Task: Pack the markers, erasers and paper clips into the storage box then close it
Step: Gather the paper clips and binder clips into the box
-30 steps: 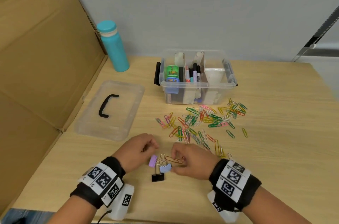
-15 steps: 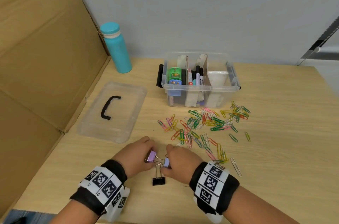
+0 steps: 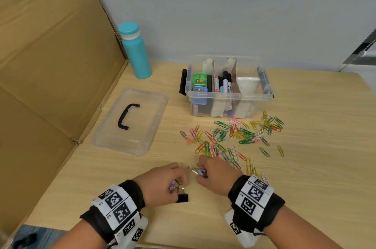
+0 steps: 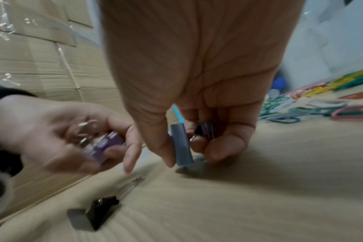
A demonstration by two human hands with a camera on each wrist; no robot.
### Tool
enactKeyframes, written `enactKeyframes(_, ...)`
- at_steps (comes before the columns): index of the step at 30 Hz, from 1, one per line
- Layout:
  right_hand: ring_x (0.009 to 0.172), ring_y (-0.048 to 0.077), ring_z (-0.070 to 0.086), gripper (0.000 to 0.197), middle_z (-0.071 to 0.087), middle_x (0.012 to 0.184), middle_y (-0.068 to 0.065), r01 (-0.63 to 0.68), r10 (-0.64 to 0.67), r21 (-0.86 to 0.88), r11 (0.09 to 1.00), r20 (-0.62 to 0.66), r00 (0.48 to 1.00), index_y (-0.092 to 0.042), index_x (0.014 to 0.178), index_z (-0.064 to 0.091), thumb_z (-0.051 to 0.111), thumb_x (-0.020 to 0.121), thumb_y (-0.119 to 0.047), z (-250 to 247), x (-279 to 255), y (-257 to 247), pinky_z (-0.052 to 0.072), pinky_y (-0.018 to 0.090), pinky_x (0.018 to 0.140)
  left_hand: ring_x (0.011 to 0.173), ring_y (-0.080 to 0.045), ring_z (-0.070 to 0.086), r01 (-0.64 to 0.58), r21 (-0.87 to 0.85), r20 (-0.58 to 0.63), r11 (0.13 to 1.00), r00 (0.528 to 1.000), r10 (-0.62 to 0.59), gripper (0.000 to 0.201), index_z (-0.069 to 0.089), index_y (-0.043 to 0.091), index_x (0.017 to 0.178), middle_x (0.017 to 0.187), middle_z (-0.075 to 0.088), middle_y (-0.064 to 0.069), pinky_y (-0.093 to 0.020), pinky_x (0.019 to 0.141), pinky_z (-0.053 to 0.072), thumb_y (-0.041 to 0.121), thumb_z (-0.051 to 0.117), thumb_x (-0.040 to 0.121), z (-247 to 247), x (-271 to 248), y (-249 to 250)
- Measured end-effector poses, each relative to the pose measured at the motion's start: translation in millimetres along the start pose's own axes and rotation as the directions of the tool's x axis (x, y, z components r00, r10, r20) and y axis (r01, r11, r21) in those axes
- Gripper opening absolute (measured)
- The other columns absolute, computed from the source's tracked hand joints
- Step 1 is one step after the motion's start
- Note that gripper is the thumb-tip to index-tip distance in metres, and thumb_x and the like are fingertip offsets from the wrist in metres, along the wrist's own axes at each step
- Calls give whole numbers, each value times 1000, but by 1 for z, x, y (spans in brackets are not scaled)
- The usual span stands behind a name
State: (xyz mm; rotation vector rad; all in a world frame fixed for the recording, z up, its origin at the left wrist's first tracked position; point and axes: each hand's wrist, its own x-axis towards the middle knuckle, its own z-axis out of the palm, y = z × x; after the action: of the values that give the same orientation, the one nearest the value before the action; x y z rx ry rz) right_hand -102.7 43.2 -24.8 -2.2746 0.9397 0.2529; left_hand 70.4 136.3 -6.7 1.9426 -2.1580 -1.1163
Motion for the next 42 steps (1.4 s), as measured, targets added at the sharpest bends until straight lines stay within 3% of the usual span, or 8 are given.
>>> enactKeyframes(7,66,16,45,17,51,77,0,-56,64,105,993,-71,995,-15,87,43,53,91,-27,-13,-1,18,34,26,55,86,-10,46,-15,94,215,996,977,-6,55,48,31,119,106,44,9,-24,74,42,34,76,72,1,5,2)
enactKeyframes(13,58,10,42,16,49,68,-4,-20,43,180,983,-123,991,-16,86,43,54,92,-27,-17,-6,24,32,23,53,85,-11,46,-81,141,181,987,982,55,37,54,29,114,102,43,6,-24,72,39,29,69,80,-1,22,8)
enactKeyframes(17,54,8,37,15,43,62,-8,24,8,222,975,-142,990,-22,84,42,54,93,-25,-26,-18,30,31,23,54,91,-14,53,-52,116,57,992,997,45,41,53,25,115,104,48,9,-26,78,45,38,68,80,-8,36,9)
enactKeyframes(23,64,11,52,15,57,77,-5,51,21,284,958,-246,969,-16,88,54,56,93,-30,-84,-47,38,47,28,64,85,5,45,-62,-77,-275,995,961,38,41,55,27,109,97,45,20,-11,72,37,44,71,76,-29,49,13)
enactKeyframes(28,71,15,61,10,60,82,-2,70,151,332,941,-595,789,-20,88,52,59,92,-27,-163,-39,44,49,20,62,90,-3,54,-77,-170,-417,982,909,-1,38,55,28,104,102,54,10,-19,81,46,43,74,74,-41,69,27)
enactKeyframes(31,74,20,65,12,62,86,3,46,268,422,906,-653,709,-14,92,54,62,91,-23,-202,-6,59,51,22,62,91,-9,56,-77,-221,-448,972,894,-31,38,57,28,100,100,55,8,-28,84,48,44,75,72,-43,79,31)
enactKeyframes(36,91,25,67,9,69,104,14,-170,449,546,820,-432,782,-13,80,57,61,88,-12,-250,61,82,54,35,89,89,-8,56,-56,-243,-446,968,893,-61,38,56,30,98,98,54,11,-30,83,50,47,74,69,-43,83,30)
enactKeyframes(42,122,30,54,41,59,130,14,-334,336,55,941,-285,898,1,124,58,49,97,-28,-265,97,99,42,38,105,89,-1,56,-12,-247,-452,969,886,-104,41,57,28,103,99,54,14,-24,82,50,48,74,71,-42,86,20)
